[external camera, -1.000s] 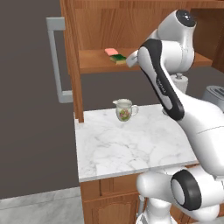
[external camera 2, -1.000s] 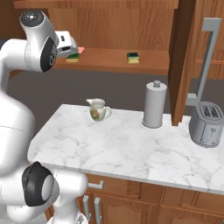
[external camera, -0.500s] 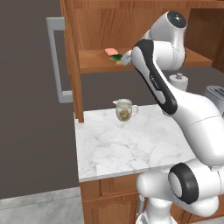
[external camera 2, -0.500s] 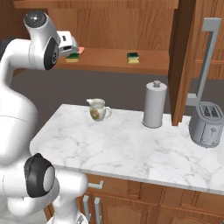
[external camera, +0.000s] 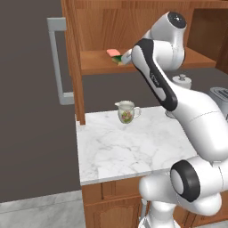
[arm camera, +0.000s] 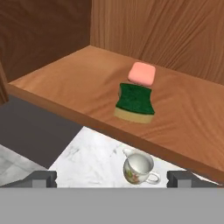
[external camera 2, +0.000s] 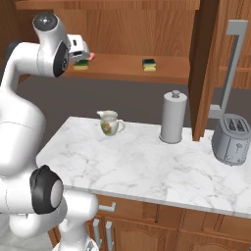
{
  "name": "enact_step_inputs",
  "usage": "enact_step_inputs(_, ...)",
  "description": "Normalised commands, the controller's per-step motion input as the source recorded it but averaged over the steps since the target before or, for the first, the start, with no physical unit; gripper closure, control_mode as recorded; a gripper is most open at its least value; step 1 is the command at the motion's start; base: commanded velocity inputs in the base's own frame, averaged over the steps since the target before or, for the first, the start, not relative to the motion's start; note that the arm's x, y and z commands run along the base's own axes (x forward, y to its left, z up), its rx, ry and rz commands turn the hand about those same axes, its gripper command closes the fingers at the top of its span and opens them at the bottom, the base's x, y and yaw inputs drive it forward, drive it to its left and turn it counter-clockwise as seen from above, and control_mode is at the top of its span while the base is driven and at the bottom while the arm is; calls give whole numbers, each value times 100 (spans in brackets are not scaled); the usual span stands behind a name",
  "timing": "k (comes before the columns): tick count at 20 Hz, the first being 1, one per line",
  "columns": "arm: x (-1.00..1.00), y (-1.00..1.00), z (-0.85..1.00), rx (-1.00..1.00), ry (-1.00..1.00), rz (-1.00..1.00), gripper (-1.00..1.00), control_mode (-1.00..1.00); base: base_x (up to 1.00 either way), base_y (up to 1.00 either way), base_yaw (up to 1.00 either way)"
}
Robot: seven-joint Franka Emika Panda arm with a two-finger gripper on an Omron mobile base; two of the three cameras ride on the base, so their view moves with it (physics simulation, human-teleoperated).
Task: Pick the sponge and sponge from the cabinet and place them on the counter.
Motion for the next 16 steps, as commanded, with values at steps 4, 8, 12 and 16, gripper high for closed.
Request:
enact_step_inputs(4, 22, 1, -7, 3, 0, 0, -100, -100, 0, 0, 0)
enact_step_inputs(8, 27, 6, -3, 2, 0, 0, -100, -100, 0, 0, 0)
enact_step_inputs(12, 22, 3, 0, 0, 0, 0, -100, -100, 0, 0, 0)
enact_step_inputs(16, 18, 0, -2, 0, 0, 0, -100, -100, 0, 0, 0)
